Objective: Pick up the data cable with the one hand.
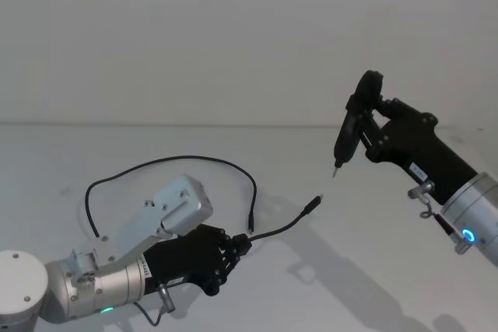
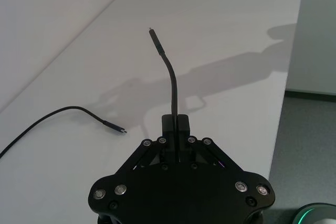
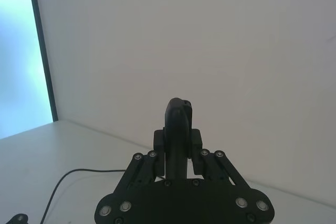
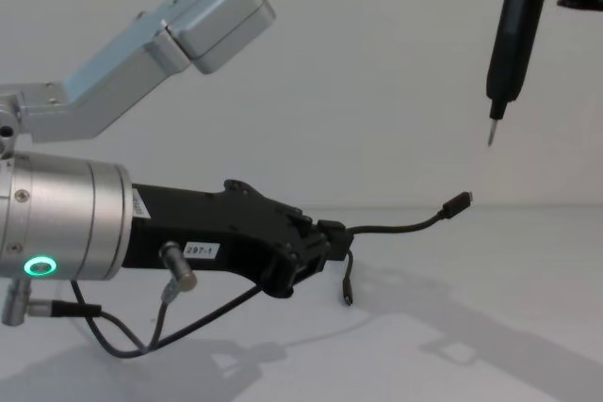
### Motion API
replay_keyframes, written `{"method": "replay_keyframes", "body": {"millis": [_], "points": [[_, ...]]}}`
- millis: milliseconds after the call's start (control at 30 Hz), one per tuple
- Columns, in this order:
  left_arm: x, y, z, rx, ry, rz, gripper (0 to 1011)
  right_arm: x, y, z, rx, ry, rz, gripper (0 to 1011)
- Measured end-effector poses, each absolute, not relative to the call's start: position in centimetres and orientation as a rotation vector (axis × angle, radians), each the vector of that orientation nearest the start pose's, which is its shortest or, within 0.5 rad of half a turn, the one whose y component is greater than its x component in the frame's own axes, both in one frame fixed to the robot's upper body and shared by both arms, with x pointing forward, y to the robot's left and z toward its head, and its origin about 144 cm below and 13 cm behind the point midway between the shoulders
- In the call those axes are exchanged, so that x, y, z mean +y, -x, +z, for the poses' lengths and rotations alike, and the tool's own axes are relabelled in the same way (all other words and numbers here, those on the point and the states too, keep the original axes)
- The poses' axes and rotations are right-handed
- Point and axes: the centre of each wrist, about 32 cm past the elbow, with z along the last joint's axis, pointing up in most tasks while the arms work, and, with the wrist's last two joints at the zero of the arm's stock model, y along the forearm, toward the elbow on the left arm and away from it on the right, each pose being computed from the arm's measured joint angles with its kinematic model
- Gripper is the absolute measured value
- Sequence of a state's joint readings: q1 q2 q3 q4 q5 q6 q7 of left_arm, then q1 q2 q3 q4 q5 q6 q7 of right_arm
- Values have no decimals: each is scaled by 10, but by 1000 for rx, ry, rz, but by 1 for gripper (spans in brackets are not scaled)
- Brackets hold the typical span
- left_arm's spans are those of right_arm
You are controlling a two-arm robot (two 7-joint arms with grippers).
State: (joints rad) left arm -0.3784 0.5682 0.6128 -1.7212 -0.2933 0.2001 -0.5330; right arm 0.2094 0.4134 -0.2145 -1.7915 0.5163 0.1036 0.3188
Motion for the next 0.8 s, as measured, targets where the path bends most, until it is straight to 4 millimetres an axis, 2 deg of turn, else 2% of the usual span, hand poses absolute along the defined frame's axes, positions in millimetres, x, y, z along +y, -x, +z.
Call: {"method": "replay_keyframes", "body": {"millis": [800], "points": [[206,-495,1248,-236,-310,494,41,-247,-494,1261,-82,-174,-960,279]]}}
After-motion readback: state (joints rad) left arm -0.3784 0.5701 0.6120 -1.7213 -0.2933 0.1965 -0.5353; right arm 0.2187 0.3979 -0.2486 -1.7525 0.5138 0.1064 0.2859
